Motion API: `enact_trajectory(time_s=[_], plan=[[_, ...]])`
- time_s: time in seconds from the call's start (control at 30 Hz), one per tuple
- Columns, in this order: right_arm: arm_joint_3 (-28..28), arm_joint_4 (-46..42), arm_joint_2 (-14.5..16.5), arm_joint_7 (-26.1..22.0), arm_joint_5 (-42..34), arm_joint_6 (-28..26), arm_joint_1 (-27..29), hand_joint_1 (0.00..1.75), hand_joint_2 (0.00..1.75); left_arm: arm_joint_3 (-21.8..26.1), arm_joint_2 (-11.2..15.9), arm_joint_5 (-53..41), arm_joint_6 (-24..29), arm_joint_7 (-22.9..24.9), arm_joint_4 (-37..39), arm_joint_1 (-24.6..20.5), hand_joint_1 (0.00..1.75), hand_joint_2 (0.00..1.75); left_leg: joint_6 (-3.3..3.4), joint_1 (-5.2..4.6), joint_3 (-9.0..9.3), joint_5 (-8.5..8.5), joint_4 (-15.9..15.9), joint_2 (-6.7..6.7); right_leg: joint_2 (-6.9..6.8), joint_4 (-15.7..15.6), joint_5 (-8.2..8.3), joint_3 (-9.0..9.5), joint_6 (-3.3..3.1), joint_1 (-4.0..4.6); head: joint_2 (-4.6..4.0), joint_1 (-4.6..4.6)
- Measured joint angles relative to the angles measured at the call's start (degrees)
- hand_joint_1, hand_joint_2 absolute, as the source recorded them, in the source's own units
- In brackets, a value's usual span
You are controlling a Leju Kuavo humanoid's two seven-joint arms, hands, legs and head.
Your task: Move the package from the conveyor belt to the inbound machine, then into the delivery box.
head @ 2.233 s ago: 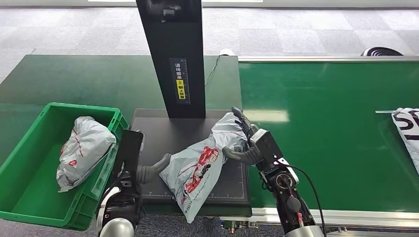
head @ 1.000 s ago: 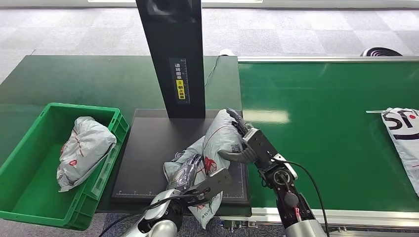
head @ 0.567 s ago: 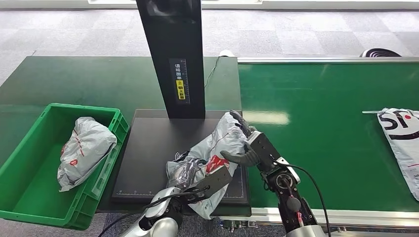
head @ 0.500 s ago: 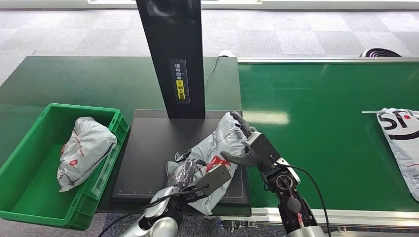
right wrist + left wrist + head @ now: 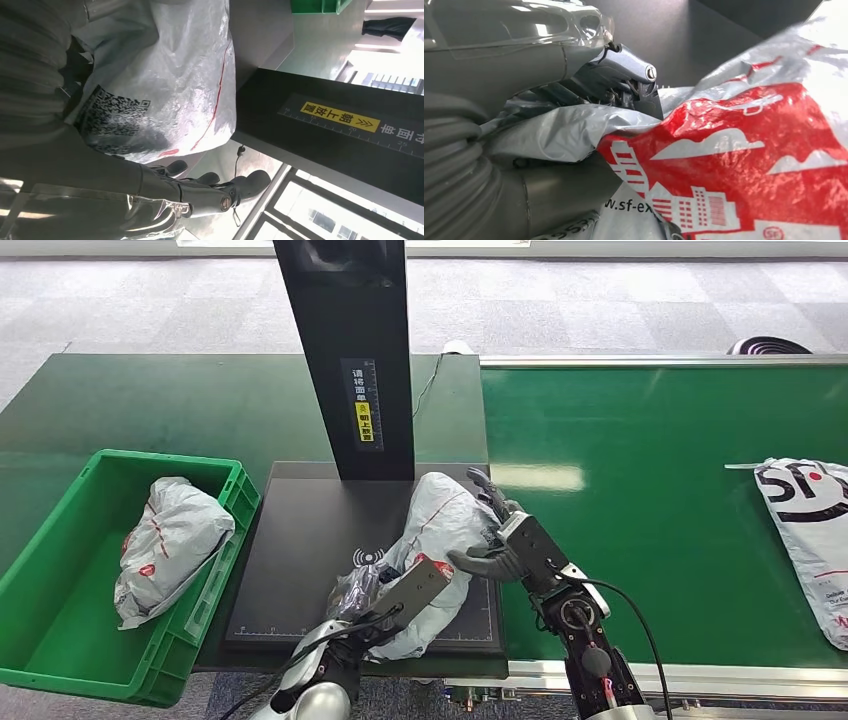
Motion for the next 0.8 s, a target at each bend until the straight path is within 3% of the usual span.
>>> enact_trajectory(time_s=[0.27,0.47,0.8], plan=[[-0.03,0.00,0.09,0.00,0.31,0.04,-0.01,0.00,1.75,1.94,-0.38,0.96,3.88,0.00,-1.78,1.38,1.75,1.75,0.00,0.00,-0.03,0.00,0.00,0.00,0.04,0.00,0.00,-0.05,0.00,0.00,0.00,0.00],[-0.10,0.00,0.38,-0.01,0.26,-0.11,-0.02,0.00,1.75,5.56,-0.80,1.80,13.37,0.00,-5.87,2.81,1.75,1.75,0.00,0.00,-0.09,0.00,0.00,0.00,0.05,0.00,0.00,-0.11,0.00,0.00,-0.01,0.00],[-0.13,0.03,0.42,-0.21,-0.31,-0.71,-0.07,0.00,1.75,7.91,1.88,20.25,24.05,0.00,-17.88,4.00,1.75,1.75,0.00,0.00,-0.23,0.01,0.00,-0.03,0.03,0.01,0.00,-0.17,0.00,0.00,-0.01,0.01]])
